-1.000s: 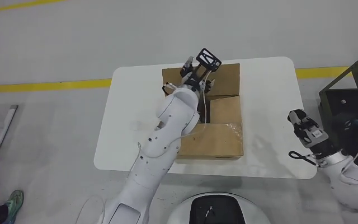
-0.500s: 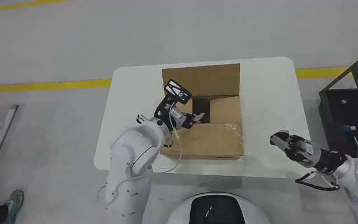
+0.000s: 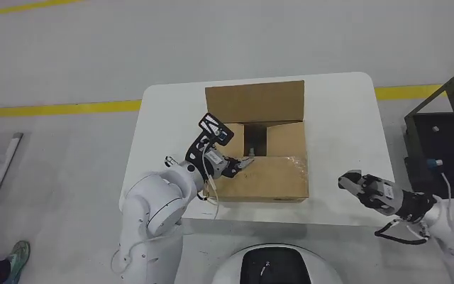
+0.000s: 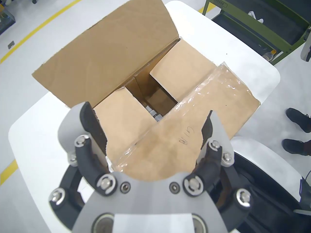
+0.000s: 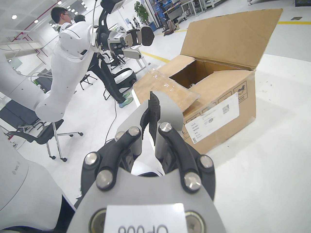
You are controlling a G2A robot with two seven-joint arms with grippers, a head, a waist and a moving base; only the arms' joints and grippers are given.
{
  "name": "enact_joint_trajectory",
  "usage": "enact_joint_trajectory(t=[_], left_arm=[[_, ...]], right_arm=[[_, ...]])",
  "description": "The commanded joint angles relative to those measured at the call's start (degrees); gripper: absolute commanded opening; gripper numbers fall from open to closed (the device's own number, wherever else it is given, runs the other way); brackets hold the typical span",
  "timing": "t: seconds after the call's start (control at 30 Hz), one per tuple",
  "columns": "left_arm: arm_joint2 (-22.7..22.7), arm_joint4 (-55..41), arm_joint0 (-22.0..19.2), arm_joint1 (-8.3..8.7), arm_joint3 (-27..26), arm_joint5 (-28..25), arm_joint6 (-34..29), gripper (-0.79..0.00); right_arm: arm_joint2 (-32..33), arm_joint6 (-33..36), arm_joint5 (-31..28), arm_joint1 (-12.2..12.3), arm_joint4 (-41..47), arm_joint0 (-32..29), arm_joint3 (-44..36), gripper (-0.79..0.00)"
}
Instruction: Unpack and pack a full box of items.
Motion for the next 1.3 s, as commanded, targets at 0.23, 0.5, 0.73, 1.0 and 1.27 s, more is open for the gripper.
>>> enact_joint_trajectory(t=[0.23,0.5,0.73,1.0,1.27], left_arm=[[0.00,0.00,0.00,0.00,0.00,0.00,0.00,0.000],[0.00,0.00,0.00,0.00,0.00,0.00,0.00,0.000],[0.00,0.00,0.00,0.00,0.00,0.00,0.00,0.000],[0.00,0.00,0.00,0.00,0.00,0.00,0.00,0.000],[0.00,0.00,0.00,0.00,0.00,0.00,0.00,0.000]], right_arm=[[-5.17,4.94,11.70,0.59,-6.87,10.69,0.14,-0.782],[-10.62,13.49,16.73,1.26,1.20,22.95,11.44,-0.785],[-16.65,17.05,16.53,1.28,0.63,29.36,18.02,-0.785],[-21.99,17.04,15.82,1.06,-0.59,33.03,21.99,-0.785],[-23.74,21.53,15.32,1.60,4.88,33.43,22.48,-0.785]])
